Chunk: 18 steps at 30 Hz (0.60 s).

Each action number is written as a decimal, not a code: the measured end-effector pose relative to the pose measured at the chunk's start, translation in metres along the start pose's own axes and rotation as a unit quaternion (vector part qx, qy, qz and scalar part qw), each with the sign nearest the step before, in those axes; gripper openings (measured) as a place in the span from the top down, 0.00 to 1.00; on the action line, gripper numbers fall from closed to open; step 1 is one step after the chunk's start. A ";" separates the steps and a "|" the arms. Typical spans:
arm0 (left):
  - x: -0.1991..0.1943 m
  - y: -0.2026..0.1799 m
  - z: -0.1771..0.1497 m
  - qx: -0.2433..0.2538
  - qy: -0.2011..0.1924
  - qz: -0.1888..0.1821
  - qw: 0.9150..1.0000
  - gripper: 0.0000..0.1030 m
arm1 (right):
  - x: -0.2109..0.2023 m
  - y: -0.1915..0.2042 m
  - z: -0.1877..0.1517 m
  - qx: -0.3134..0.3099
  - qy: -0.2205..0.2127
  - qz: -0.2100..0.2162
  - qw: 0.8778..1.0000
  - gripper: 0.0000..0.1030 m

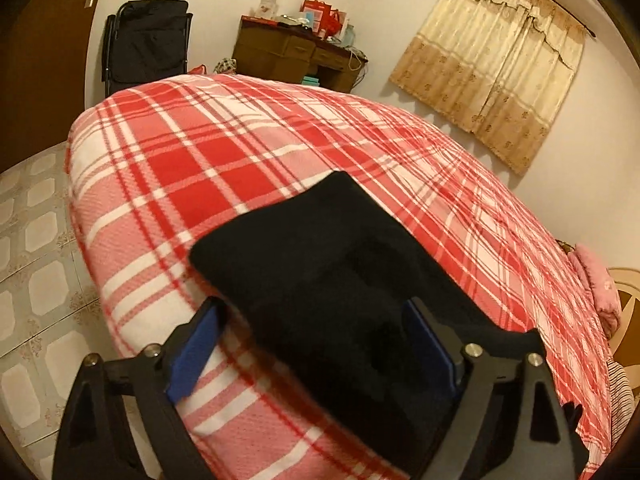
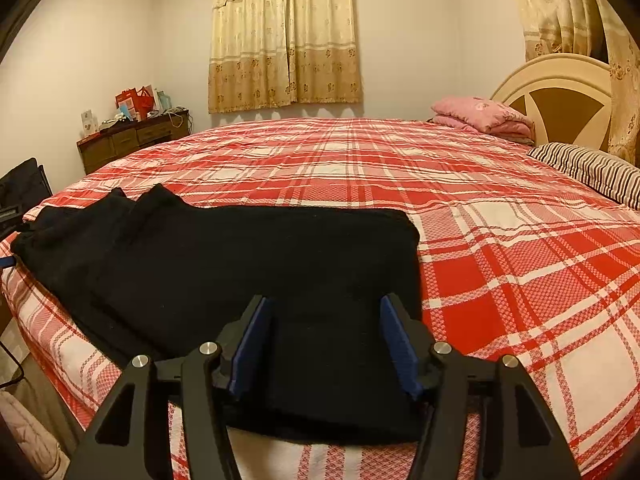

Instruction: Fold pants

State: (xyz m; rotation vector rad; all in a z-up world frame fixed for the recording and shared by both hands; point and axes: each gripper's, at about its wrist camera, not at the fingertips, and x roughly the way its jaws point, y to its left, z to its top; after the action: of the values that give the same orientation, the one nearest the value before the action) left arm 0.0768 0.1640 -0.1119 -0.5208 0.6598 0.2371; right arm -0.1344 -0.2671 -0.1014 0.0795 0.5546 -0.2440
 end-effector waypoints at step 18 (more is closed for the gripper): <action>-0.004 -0.007 0.000 0.001 -0.011 0.071 0.997 0.54 | 0.000 0.004 -0.002 0.003 0.004 -0.002 1.000 0.40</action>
State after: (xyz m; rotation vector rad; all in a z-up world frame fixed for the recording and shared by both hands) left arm 0.0764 0.1573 -0.1068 -0.4687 0.6765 0.3755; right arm -0.1348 -0.2634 -0.1026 0.0848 0.5612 -0.2493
